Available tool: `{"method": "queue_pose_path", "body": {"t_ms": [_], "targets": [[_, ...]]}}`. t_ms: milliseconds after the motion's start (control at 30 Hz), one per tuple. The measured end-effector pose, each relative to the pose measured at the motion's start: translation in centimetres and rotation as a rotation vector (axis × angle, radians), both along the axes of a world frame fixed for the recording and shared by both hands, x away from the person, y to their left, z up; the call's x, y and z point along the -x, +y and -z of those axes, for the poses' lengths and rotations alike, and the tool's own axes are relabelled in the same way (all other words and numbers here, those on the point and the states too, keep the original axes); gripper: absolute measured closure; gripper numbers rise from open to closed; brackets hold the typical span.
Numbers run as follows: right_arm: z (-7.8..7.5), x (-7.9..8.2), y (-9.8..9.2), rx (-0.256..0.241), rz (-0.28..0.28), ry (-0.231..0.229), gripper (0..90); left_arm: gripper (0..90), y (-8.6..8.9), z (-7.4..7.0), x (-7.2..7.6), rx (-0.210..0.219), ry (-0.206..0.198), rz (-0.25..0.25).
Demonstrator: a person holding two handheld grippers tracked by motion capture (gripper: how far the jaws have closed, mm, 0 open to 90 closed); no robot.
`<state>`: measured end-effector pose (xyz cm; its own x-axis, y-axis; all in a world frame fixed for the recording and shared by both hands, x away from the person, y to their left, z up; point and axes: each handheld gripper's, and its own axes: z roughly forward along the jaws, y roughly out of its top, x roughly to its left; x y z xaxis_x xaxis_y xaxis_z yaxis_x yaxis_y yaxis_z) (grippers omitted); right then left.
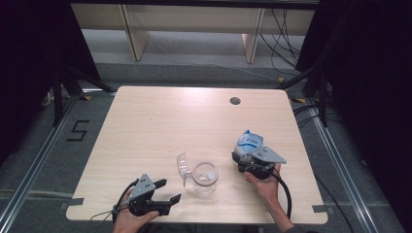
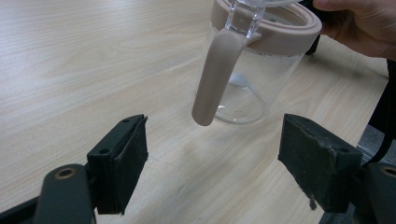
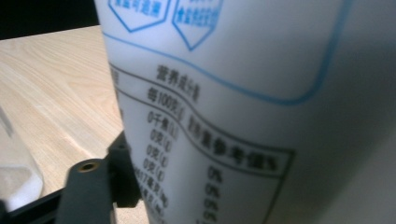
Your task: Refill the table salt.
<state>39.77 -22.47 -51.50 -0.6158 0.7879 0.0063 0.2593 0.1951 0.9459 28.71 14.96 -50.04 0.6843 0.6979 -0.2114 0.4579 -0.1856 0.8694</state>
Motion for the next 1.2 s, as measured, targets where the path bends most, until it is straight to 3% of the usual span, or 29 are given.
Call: {"method": "queue_pose_path", "body": {"t_ms": [333,467,533,567,800,867,1033,1167,1200], "targets": [[0.0,-0.1,0.0,0.004,-0.001,-0.020,45.2,23.2,0.1,0.0,0.0,-0.007,0.000,0.007],[-0.3,0.2,0.2,0.073,-0.004,-0.060,48.2,23.2,0.1,0.0,0.0,0.002,-0.004,0.013],[-0.4,0.3,0.2,0.068,0.016,-0.051,48.5,23.2,0.1,0.0,0.0,0.002,-0.003,0.008],[-0.4,0.2,0.2,0.079,0.025,-0.072,48.6,23.2,0.1,0.0,0.0,0.006,-0.001,0.006],[-1.2,0.5,0.2,0.135,0.013,-0.115,48.9,23.3,0.1,-0.1,0.0,-0.004,-0.002,0.007],[-1.4,0.7,0.4,0.129,-0.002,-0.102,48.9,23.3,0.3,-0.1,-0.2,-0.007,-0.019,0.023],[-2.4,1.2,0.7,0.154,-0.009,-0.157,49.0,23.3,0.2,0.0,-0.1,0.005,-0.005,0.006],[-3.0,1.9,0.8,0.219,-0.036,-0.206,49.1,23.3,0.2,0.0,-0.1,0.004,-0.003,0.009],[-3.2,2.2,0.9,0.216,-0.038,-0.204,49.1,23.3,0.2,0.0,-0.1,0.005,-0.004,0.009]]}}
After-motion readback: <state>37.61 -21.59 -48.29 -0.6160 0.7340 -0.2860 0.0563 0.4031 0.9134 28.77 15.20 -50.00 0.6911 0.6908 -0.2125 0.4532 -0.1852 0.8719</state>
